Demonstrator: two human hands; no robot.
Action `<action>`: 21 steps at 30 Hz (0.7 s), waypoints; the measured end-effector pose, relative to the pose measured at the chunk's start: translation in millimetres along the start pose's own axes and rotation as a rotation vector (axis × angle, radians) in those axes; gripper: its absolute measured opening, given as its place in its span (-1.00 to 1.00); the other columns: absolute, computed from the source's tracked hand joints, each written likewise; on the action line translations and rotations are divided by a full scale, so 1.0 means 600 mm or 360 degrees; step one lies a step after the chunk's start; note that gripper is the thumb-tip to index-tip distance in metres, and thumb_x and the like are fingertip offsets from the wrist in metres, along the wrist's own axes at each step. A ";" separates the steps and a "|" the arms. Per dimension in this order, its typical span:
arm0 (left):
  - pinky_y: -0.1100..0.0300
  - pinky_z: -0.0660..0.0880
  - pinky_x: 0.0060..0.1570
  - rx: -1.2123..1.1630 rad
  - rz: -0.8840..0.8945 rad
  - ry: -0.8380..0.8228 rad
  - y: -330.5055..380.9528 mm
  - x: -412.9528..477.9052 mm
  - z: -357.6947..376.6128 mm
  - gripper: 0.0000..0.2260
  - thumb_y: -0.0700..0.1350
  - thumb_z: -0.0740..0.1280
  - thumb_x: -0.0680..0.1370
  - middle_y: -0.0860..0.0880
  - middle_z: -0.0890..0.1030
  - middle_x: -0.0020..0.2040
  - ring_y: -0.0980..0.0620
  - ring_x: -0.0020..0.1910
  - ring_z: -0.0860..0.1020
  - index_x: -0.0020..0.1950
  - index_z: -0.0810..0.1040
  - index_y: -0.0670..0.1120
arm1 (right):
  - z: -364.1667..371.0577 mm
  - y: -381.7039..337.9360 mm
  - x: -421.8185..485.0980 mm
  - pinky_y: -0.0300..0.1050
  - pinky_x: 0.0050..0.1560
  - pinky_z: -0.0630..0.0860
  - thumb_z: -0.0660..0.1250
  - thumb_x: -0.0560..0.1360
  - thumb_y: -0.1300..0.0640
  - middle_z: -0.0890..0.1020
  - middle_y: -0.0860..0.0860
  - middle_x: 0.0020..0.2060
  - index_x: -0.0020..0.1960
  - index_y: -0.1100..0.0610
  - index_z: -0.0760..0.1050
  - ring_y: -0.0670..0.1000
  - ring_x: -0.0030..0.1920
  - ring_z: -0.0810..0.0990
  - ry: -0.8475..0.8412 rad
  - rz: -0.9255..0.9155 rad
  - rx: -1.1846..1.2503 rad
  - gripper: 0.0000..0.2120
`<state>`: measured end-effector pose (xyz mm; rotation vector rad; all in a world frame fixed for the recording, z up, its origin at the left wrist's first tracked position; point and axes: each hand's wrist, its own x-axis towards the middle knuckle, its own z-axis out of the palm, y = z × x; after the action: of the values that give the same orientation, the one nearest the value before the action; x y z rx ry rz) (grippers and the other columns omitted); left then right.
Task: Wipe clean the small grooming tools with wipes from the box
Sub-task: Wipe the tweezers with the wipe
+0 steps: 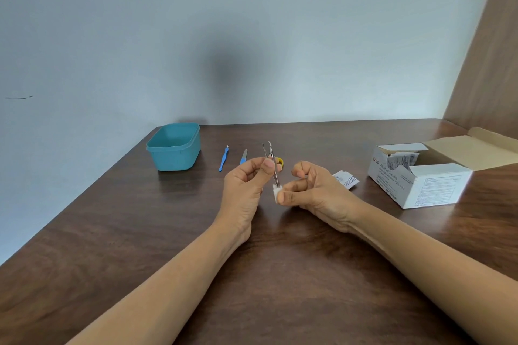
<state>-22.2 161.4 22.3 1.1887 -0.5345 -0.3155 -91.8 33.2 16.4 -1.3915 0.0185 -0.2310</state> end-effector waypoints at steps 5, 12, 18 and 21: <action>0.23 0.34 -0.16 0.0024 -0.0043 -0.0010 0.000 0.000 -0.002 -0.85 0.00 0.38 0.38 0.12 0.67 -0.28 0.28 -0.36 0.48 -0.14 0.63 -0.06 | 0.000 0.000 0.001 -0.19 -0.26 0.37 0.38 0.40 0.44 0.62 0.09 -0.41 -0.21 0.07 0.18 -0.02 -0.38 0.54 -0.0041 -0.0016 -0.0100 -0.57; 0.20 0.35 -0.14 0.0065 -0.0068 -0.0102 0.003 -0.005 0.001 -0.87 -0.06 0.37 0.45 0.12 0.66 -0.29 0.28 -0.42 0.46 -0.10 0.61 -0.11 | -0.002 0.004 0.001 -0.20 -0.21 0.37 0.48 0.28 0.29 0.65 0.10 -0.37 -0.20 0.07 0.19 0.00 -0.32 0.55 0.0033 -0.0035 0.0113 -0.56; 0.49 0.41 -0.35 0.0062 -0.0029 -0.0129 0.002 -0.006 0.006 -0.93 -0.24 0.32 0.54 0.11 0.64 -0.32 0.32 -0.39 0.53 -0.05 0.59 -0.21 | 0.006 -0.001 -0.003 -0.27 -0.33 0.40 0.44 0.27 0.29 0.63 0.05 -0.41 -0.26 0.06 0.20 -0.09 -0.42 0.51 0.0206 -0.0085 0.0232 -0.61; 0.49 0.41 -0.34 0.0012 -0.0029 -0.0080 -0.001 -0.005 0.002 -0.94 -0.23 0.33 0.53 0.08 0.64 -0.29 0.32 -0.37 0.53 -0.10 0.60 -0.18 | 0.009 -0.006 -0.005 -0.27 -0.32 0.39 0.45 0.27 0.26 0.65 0.05 -0.39 -0.25 0.06 0.18 -0.09 -0.42 0.52 0.0168 -0.0075 0.0073 -0.59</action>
<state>-25.3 161.4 21.2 1.1958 -0.5690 -0.3601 -94.6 38.4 20.6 -1.3339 0.0674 -0.3419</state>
